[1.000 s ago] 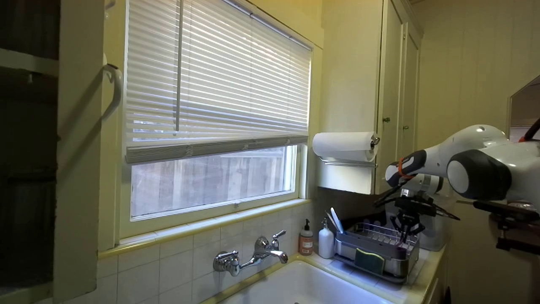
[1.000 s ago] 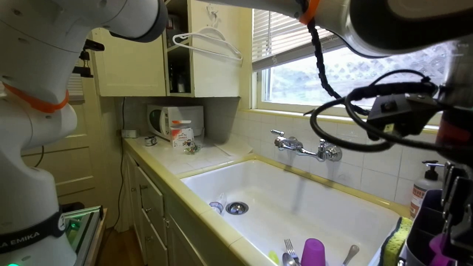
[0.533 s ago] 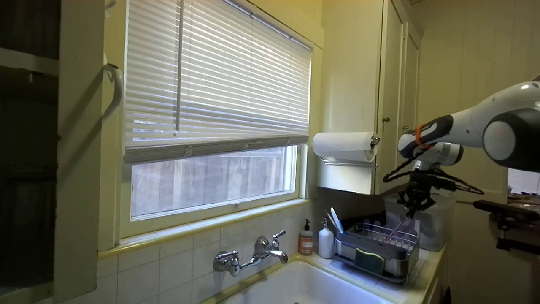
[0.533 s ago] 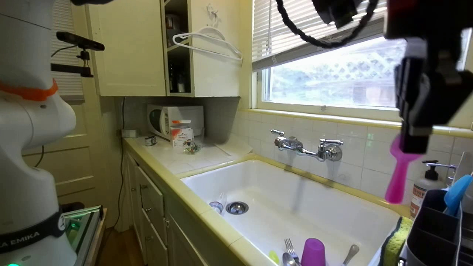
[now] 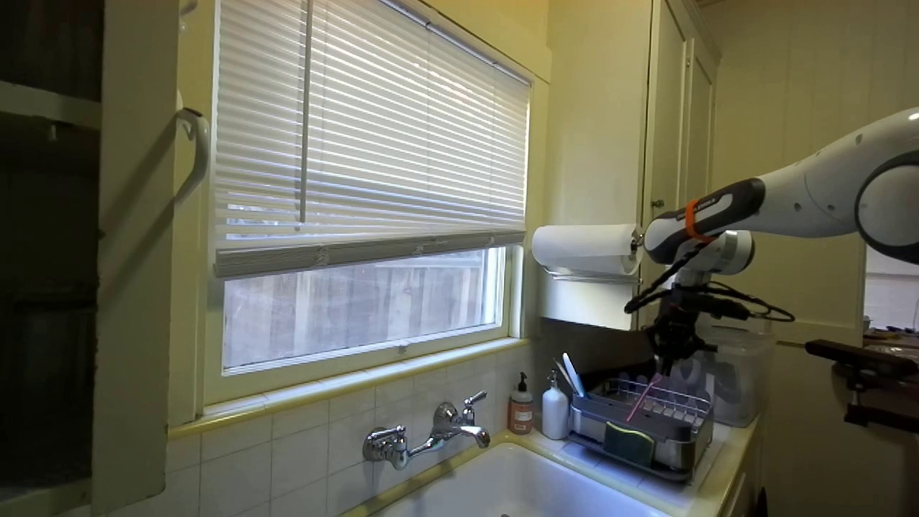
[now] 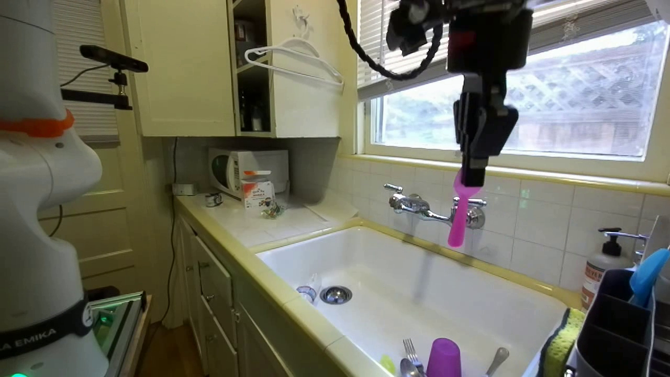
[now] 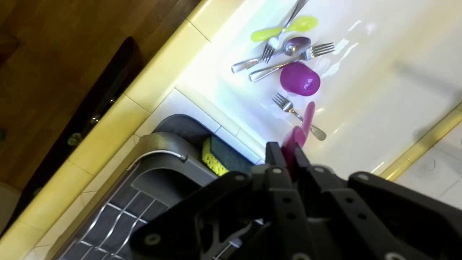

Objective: Remove the purple spoon and blue knife from the dish rack and put them in the sink.

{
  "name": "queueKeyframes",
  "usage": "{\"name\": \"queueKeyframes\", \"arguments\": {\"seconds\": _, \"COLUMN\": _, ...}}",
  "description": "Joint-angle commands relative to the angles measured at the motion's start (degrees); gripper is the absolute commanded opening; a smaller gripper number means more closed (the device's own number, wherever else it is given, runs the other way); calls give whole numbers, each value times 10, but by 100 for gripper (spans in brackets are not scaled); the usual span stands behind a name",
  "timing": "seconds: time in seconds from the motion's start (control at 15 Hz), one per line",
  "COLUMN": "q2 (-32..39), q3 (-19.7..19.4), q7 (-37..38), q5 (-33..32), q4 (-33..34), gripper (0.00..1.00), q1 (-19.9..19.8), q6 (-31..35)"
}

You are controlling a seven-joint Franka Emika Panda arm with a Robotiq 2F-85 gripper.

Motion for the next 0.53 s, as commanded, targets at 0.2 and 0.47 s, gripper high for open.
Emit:
{"name": "queueKeyframes", "arguments": {"seconds": 0.2, "q2": 106, "q3": 40, "q7": 15, "q5": -7, "q4": 9, "gripper": 2, "q1": 50, "q6": 32}}
{"name": "queueKeyframes", "arguments": {"seconds": 0.47, "q2": 125, "q3": 49, "q7": 51, "q5": -33, "q4": 4, "gripper": 8, "q1": 67, "q6": 45}}
